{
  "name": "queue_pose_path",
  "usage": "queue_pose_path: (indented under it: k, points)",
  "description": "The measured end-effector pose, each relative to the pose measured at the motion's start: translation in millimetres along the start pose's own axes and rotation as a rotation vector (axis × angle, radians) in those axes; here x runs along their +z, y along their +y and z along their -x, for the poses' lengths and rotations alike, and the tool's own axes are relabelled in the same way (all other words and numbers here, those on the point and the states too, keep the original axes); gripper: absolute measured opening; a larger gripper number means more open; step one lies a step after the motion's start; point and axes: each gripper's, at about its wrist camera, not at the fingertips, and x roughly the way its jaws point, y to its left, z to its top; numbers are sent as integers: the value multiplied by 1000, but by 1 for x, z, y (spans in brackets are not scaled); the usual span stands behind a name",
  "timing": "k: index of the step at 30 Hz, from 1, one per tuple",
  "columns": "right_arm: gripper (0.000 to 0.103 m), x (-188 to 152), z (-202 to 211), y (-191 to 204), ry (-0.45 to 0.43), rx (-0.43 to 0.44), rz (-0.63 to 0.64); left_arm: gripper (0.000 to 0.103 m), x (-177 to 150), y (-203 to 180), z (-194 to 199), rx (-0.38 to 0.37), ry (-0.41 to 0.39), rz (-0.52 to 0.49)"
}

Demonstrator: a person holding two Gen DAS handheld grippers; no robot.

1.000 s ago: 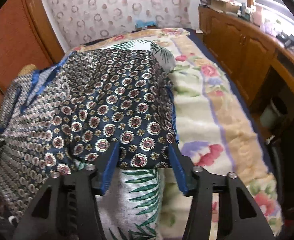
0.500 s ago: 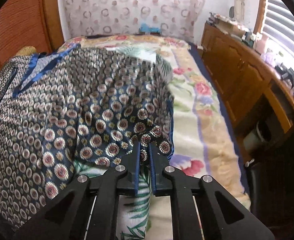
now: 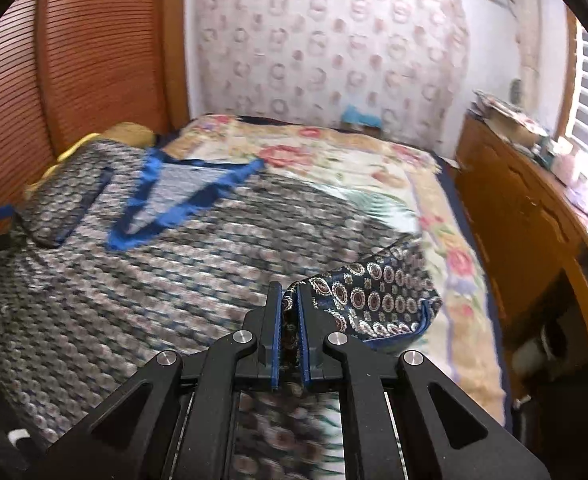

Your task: Fold small clothes

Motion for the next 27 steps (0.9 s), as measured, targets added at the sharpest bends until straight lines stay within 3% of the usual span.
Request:
queue_pose_path:
  k: [5,12,19,25,27]
  points:
    - [5,-12,-22,35,59,59,38,103,-3,2,5,-2,-13,13]
    - [5,-34,-43,49,132,62,40,103,-5,0,9,1,-27,14]
    - [20,-34,-33,43,123,64,22,103,-5,-6,11,-2,-26,10]
    - [43,-22,-11,27,60,31,-5,103,-4,-12,10,2,-25,-1]
    - [46,-18,-8,15,53,-3,-21,103,-4,-13,10,1,-27,-2]
